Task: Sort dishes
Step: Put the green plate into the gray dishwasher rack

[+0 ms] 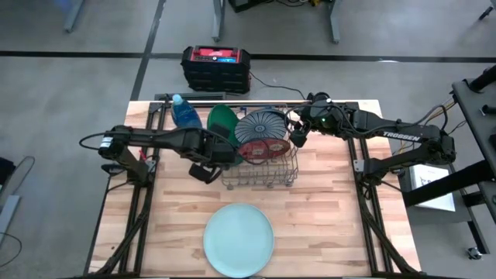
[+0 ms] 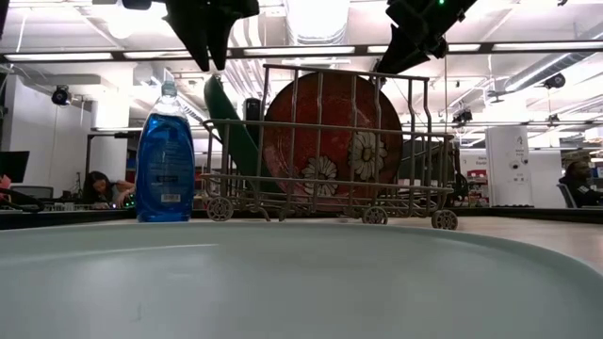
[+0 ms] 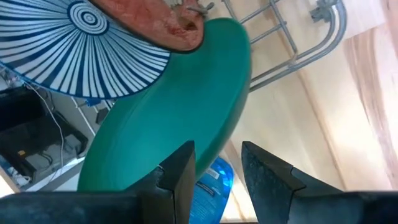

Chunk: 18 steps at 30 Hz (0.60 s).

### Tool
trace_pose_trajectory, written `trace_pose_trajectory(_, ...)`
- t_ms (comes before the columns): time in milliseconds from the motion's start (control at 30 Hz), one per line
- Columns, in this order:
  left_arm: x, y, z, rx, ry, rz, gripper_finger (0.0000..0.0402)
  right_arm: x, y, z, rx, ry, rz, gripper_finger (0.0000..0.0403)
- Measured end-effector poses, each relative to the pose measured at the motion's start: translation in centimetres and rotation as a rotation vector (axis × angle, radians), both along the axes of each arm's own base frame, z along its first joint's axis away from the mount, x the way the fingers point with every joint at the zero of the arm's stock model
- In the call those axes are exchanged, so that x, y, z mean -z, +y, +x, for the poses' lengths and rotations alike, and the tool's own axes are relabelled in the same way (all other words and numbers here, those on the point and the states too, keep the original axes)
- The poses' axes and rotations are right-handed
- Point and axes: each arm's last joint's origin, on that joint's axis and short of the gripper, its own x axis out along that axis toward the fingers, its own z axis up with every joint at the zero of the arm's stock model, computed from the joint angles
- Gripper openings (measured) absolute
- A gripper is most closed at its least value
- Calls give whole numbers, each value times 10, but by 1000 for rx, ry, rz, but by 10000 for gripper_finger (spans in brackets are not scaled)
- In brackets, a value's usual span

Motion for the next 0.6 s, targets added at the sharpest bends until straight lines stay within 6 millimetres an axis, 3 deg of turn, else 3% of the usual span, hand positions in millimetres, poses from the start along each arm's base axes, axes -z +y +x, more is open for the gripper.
trace_pose_trajectory(600, 11, 11, 9, -27, 50, -19, 121, 0, 0, 0, 3, -3, 4, 179)
